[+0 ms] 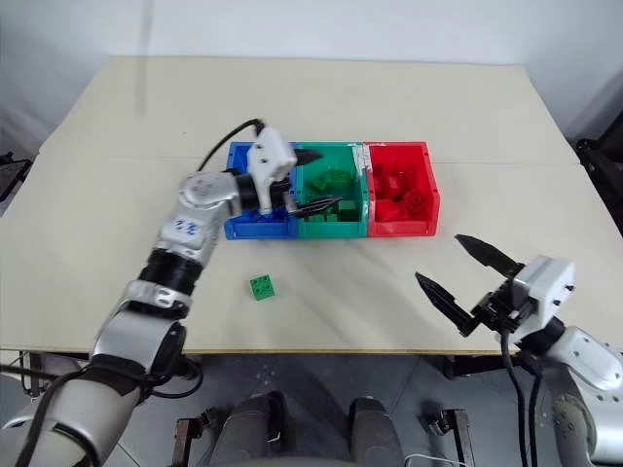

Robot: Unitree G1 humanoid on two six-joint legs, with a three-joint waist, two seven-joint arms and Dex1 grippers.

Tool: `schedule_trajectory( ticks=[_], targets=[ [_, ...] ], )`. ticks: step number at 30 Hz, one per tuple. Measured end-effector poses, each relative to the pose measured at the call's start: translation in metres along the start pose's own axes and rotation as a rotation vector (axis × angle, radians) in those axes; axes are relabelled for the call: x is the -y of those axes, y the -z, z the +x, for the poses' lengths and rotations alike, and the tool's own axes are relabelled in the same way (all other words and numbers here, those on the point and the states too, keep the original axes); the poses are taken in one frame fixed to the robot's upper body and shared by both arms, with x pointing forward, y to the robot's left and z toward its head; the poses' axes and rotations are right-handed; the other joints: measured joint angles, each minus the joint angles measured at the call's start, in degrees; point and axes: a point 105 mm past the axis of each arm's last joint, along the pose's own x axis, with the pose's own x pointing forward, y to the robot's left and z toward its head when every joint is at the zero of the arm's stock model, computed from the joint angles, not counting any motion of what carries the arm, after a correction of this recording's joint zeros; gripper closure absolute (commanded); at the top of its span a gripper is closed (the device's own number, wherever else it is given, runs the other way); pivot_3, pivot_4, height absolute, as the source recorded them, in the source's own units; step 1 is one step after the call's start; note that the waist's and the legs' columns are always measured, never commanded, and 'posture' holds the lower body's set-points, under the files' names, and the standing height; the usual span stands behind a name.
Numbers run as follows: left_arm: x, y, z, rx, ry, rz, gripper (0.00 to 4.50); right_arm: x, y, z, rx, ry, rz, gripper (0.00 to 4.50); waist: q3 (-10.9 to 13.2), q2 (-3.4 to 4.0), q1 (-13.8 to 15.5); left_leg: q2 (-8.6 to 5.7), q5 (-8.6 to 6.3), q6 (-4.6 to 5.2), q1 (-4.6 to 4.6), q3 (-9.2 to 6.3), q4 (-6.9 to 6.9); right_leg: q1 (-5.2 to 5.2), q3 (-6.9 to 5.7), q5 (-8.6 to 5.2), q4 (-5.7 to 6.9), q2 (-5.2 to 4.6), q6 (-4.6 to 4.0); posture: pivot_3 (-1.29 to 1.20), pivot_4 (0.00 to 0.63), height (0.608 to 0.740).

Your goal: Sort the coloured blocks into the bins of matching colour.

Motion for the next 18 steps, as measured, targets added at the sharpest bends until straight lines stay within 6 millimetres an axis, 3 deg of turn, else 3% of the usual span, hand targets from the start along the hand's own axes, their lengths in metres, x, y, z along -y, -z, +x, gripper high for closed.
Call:
schedule_trajectory(
  ticks=[3,5,10,14,18],
  targets=[
    [-0.001,0.013,-0.036,-0.028,-0.009,0.025,0.04,-0.009,0.004,0.008,-0.019,-0.105,0.005,0.0,0.0,0.0,0.08,0.0,-0.01,0.02,-0.01,0.03,0.0,0.0,0.02,0.0,-0.02,-0.01,0.0,0.0,0.15,0.74],
    [0.004,0.024,-0.074,-0.056,-0.008,0.03,0.04,-0.015,0.008,0.016,-0.032,-0.203,0.006,0.0,0.0,-0.01,-0.4,0.05,-0.02,0.02,-0.01,0.04,0.0,0.01,0.02,0.0,-0.02,-0.01,-0.01,0.0,0.15,0.74],
    [0.045,0.045,-0.158,-0.129,0.085,-0.054,0.04,-0.019,0.02,0.027,-0.061,-0.347,0.012,0.0,0.0,-0.01,-0.67,0.14,-0.04,0.0,0.0,0.08,0.0,-0.07,-0.04,-0.03,0.05,0.01,-0.05,0.0,0.15,0.74],
    [0.055,0.061,-0.216,-0.243,-0.03,-0.057,0.04,-0.027,0.02,0.042,-0.05,-0.49,0.015,0.0,0.0,-0.02,-0.77,0.1,-0.14,0.17,0.02,0.05,-0.01,-0.04,-0.07,0.0,0.05,-0.13,-0.21,0.0,0.15,0.74],
    [0.068,0.072,-0.253,-0.326,-0.124,-0.085,0.04,-0.023,0.022,0.051,-0.066,-0.568,0.011,0.0,0.0,-0.02,-0.7,0.07,-0.27,0.43,0.02,0.08,-0.01,-0.05,-0.13,0.01,0.03,-0.25,-0.35,0.0,0.15,0.74]
  ],
)
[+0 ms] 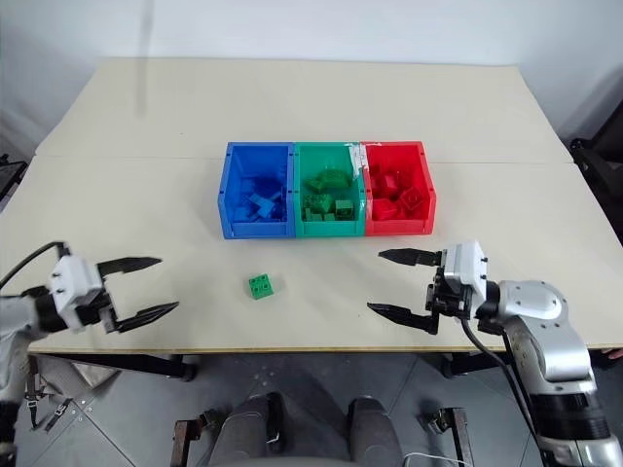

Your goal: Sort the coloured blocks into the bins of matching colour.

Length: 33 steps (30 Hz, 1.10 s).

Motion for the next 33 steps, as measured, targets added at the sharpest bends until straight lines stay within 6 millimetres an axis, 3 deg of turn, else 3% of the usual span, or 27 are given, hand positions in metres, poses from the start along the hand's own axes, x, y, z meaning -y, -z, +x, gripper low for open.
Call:
schedule_trajectory(
  ticks=[3,6,10,15,22,27,33],
  targets=[
    [0.005,0.006,-0.005,-0.019,-0.011,-0.011,0.04,0.003,0.0,0.005,-0.007,-0.055,-0.007,0.0,-0.01,-0.01,0.13,0.0,-0.01,-0.01,0.0,-0.05,-0.03,0.01,-0.08,-0.04,-0.01,-0.05,-0.09,0.0,0.15,0.74],
    [0.007,-0.006,0.003,0.008,0.0,0.013,0.04,0.001,0.004,0.003,-0.017,-0.08,-0.001,0.0,-0.01,0.0,0.11,0.0,-0.04,-0.03,-0.02,-0.02,-0.07,0.02,-0.1,-0.04,-0.05,-0.07,-0.1,0.0,0.15,0.74],
    [0.014,-0.034,0.036,0.099,0.031,-0.012,0.04,0.0,0.007,-0.006,-0.064,-0.09,0.004,0.0,-0.01,0.0,-0.02,0.02,-0.06,-0.06,-0.01,0.01,-0.04,0.03,-0.09,-0.04,-0.04,0.0,-0.08,0.0,0.15,0.74],
    [0.047,-0.048,0.073,0.11,0.162,-0.065,0.04,-0.008,0.018,-0.027,-0.133,-0.057,0.052,0.0,-0.01,0.0,-0.12,0.06,-0.01,-0.24,0.0,0.1,-0.02,-0.07,0.01,-0.04,-0.03,0.11,-0.06,0.0,0.15,0.74],
    [0.06,-0.043,0.114,0.011,0.149,-0.088,0.04,-0.019,0.022,-0.039,-0.173,-0.016,0.074,0.0,-0.01,0.0,-0.02,0.06,0.03,-0.31,0.02,0.05,0.06,-0.02,0.08,-0.04,-0.03,0.14,-0.06,0.0,0.15,0.74],
    [0.061,-0.035,0.127,-0.043,0.154,-0.097,0.04,-0.021,0.021,-0.04,-0.178,0.013,0.067,0.0,-0.01,0.01,-0.02,0.07,0.06,-0.35,0.02,0.04,0.04,-0.01,0.07,-0.04,-0.04,0.14,-0.06,0.0,0.15,0.74],
    [0.061,-0.04,0.142,-0.02,0.168,-0.088,1.9,-0.025,0.02,-0.038,-0.183,0.024,0.071,0.0,-0.02,0.01,0.04,0.04,0.05,-0.35,0.04,0.0,0.08,0.07,0.06,-0.04,-0.07,0.13,-0.06,0.0,0.15,0.74]
  ],
)
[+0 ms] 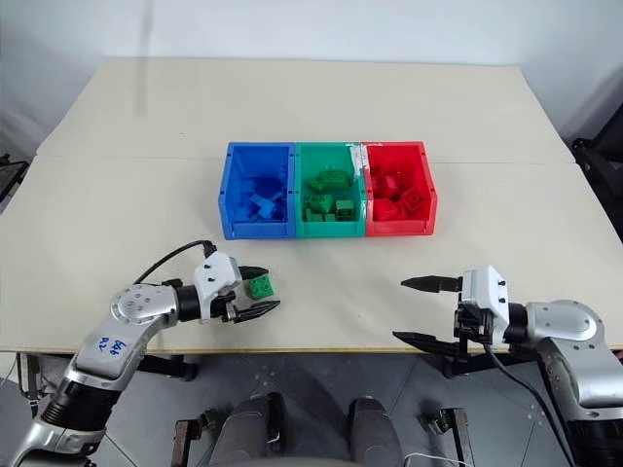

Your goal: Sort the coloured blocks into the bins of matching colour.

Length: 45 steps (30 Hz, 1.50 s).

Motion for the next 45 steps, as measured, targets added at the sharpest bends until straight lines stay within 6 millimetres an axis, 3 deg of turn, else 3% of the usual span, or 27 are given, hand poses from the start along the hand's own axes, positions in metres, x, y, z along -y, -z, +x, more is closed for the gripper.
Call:
schedule_trajectory(
  ticks=[4,11,16,20,24,29,30,33,38,42,45],
  targets=[
    [-0.003,0.002,0.0,0.004,-0.007,0.007,3.02,-0.001,0.002,0.0,-0.004,0.013,0.011,0.0,0.0,0.0,0.0,0.0,0.0,0.0,0.03,-0.02,0.0,0.05,-0.01,0.0,0.0,0.0,0.0,0.0,0.15,0.74],
    [-0.011,-0.004,0.002,0.088,-0.008,-0.016,3.0,-0.001,0.001,0.0,0.008,0.033,0.013,0.0,0.0,0.0,0.0,0.0,0.01,0.01,0.03,-0.04,0.01,0.06,-0.03,0.0,0.0,0.0,0.0,0.0,0.15,0.74],
    [-0.036,-0.069,0.005,0.278,-0.021,0.053,3.0,0.011,-0.007,-0.006,0.104,0.199,0.019,0.0,0.0,0.0,1.1,-0.06,0.03,0.02,0.01,-0.08,0.09,0.11,-0.06,0.05,-0.01,0.01,0.09,0.0,0.15,0.74],
    [-0.052,-0.11,0.032,0.355,-0.043,0.072,3.0,0.018,-0.014,-0.016,0.187,0.375,0.029,0.0,0.0,0.0,1.9,-0.17,0.06,0.09,-0.01,-0.11,0.15,0.18,-0.02,0.11,-0.08,0.0,0.21,0.0,0.15,0.74],
    [-0.072,-0.125,0.071,0.31,-0.089,0.094,3.0,0.017,-0.013,-0.023,0.248,0.533,0.055,0.0,0.0,-0.01,2.1,-0.19,0.06,0.09,-0.06,-0.1,0.17,0.13,-0.01,0.13,-0.11,0.0,0.25,0.0,0.15,0.74],
    [-0.087,-0.137,0.103,0.287,-0.11,0.11,3.0,0.014,-0.014,-0.026,0.253,0.61,0.037,0.0,0.0,-0.01,1.57,-0.19,0.06,0.06,-0.08,-0.06,0.01,0.04,-0.01,0.12,-0.17,0.01,0.29,0.0,0.15,0.74],
    [-0.089,-0.138,0.106,0.281,-0.114,0.111,2.29,0.013,-0.015,-0.027,0.255,0.619,0.032,0.0,0.0,-0.01,1.47,-0.19,0.07,0.04,-0.08,-0.06,-0.02,0.0,-0.01,0.1,-0.17,0.02,0.31,0.0,0.15,0.74],
    [-0.094,-0.135,0.112,0.261,-0.114,0.116,1.58,0.01,-0.013,-0.028,0.259,0.649,0.037,0.0,0.0,-0.01,1.4,-0.18,0.07,-0.01,-0.09,-0.04,-0.09,-0.05,-0.01,0.08,-0.16,0.03,0.35,0.0,0.15,0.74],
    [-0.089,-0.133,0.108,0.281,-0.052,0.144,0.02,0.01,-0.017,-0.025,0.269,0.649,0.017,0.0,0.0,-0.01,1.41,-0.18,0.06,-0.01,-0.11,-0.02,-0.05,-0.04,-0.02,0.06,-0.15,0.03,0.37,0.0,0.15,0.74],
    [-0.084,-0.118,0.085,0.296,0.022,0.175,0.02,0.013,-0.022,-0.016,0.292,0.609,0.003,0.0,0.0,0.0,1.11,-0.09,0.09,-0.05,-0.08,0.0,-0.07,-0.06,0.01,0.06,-0.06,0.09,0.37,0.0,0.15,0.74],
    [-0.082,-0.096,0.054,0.285,0.041,0.197,0.02,0.019,-0.024,-0.011,0.295,0.561,-0.011,0.0,0.0,0.0,0.92,-0.06,0.11,-0.09,-0.09,0.0,-0.08,-0.1,0.01,0.06,0.02,0.11,0.37,0.0,0.15,0.74]
  ],
)
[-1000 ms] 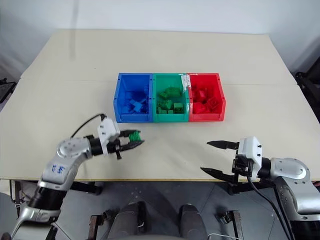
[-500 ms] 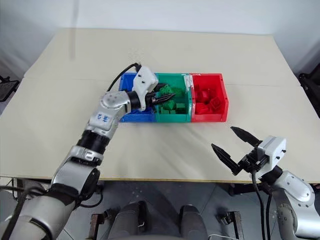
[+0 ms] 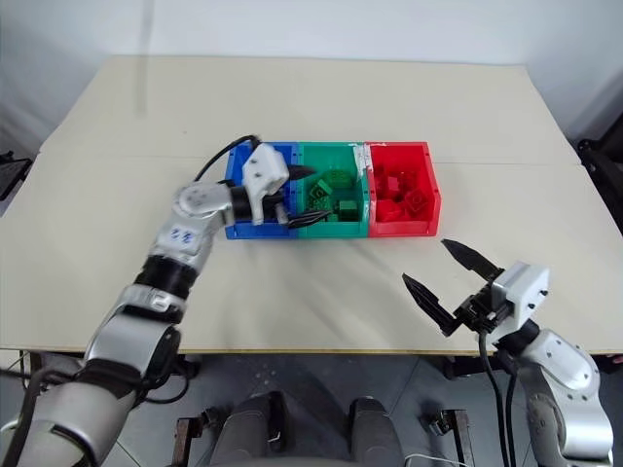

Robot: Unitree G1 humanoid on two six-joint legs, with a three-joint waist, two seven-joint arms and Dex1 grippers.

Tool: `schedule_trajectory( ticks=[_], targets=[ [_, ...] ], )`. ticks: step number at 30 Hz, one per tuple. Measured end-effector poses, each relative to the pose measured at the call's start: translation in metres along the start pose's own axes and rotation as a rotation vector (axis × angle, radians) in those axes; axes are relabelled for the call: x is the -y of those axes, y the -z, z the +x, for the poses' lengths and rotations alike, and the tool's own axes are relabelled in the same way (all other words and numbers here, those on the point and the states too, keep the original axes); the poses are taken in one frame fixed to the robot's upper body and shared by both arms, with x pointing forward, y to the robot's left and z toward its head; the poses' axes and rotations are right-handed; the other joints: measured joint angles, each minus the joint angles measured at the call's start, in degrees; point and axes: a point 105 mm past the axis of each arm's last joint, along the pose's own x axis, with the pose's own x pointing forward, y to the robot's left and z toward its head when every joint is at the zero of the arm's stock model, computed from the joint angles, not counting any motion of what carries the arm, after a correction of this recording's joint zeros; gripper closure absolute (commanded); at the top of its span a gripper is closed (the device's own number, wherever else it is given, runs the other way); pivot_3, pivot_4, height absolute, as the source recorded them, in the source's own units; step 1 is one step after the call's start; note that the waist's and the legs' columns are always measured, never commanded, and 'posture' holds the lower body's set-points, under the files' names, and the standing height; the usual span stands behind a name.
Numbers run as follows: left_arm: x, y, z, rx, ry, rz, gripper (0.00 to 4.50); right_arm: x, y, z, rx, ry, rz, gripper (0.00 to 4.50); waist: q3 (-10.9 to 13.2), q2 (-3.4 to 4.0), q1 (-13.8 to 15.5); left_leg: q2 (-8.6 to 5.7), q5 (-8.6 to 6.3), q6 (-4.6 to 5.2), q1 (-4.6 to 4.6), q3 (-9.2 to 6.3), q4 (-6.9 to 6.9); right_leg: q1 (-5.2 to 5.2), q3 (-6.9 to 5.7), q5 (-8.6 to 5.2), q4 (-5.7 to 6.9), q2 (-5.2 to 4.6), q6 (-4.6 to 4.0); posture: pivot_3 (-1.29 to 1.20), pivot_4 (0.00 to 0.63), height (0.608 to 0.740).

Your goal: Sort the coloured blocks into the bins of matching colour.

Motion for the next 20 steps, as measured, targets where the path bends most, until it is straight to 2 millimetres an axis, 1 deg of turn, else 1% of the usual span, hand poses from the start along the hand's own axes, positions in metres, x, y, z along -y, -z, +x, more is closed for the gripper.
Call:
schedule_trajectory(
  ticks=[2,4,7,10,12,14,17,20],
  targets=[
    [0.005,0.009,-0.04,-0.016,-0.003,0.012,0.02,0.0,0.001,0.007,-0.012,-0.068,-0.004,0.0,0.0,0.0,-0.58,0.07,0.01,-0.02,0.0,0.05,0.02,-0.04,0.01,0.0,0.04,0.02,0.0,0.0,0.15,0.74],
    [0.011,0.017,-0.071,-0.044,-0.015,0.016,0.02,0.003,0.005,0.01,-0.029,-0.109,-0.001,0.0,0.0,0.0,-0.69,0.09,0.01,-0.01,0.0,0.05,0.04,-0.07,-0.01,0.0,0.08,0.02,-0.01,0.0,0.15,0.74],
    [0.024,0.022,-0.107,-0.08,-0.035,0.031,0.02,0.005,0.009,0.016,-0.045,-0.175,0.0,0.0,0.0,-0.01,-0.47,0.07,0.01,0.02,-0.01,0.03,0.07,0.0,0.0,-0.01,0.06,-0.01,-0.01,0.0,0.15,0.74],
    [0.035,0.02,-0.14,-0.105,-0.084,-0.016,0.02,0.011,0.01,0.02,-0.061,-0.213,-0.011,0.0,0.0,-0.01,-0.67,0.04,-0.01,0.06,0.02,0.02,0.07,0.06,0.0,-0.02,0.06,-0.06,-0.04,0.0,0.15,0.74],
    [0.037,0.02,-0.157,-0.125,-0.139,-0.044,0.02,0.014,0.012,0.023,-0.07,-0.232,-0.014,0.0,0.0,-0.01,-0.7,0.04,-0.01,0.07,0.05,-0.02,0.04,0.06,-0.02,-0.02,0.06,-0.07,-0.06,0.0,0.15,0.74],
    [0.038,0.024,-0.168,-0.153,-0.203,-0.077,0.02,0.015,0.014,0.025,-0.071,-0.248,-0.009,0.0,0.0,-0.01,-0.75,0.02,-0.02,0.09,0.06,-0.03,0.03,0.08,-0.02,-0.03,0.07,-0.09,-0.08,0.0,0.15,0.74],
    [0.04,0.031,-0.174,-0.183,-0.26,-0.109,0.02,0.016,0.018,0.024,-0.084,-0.253,-0.008,0.0,0.0,-0.01,-0.79,0.01,-0.03,0.09,0.06,-0.03,0.03,0.08,-0.02,-0.03,0.05,-0.1,-0.08,0.0,0.15,0.74],
    [0.036,0.031,-0.174,-0.183,-0.298,-0.113,0.02,0.017,0.019,0.024,-0.088,-0.249,-0.015,0.0,0.0,-0.01,-0.89,0.02,-0.03,0.08,0.06,-0.01,0.02,0.06,-0.01,-0.03,0.06,-0.1,-0.08,0.0,0.15,0.74]
  ],
)
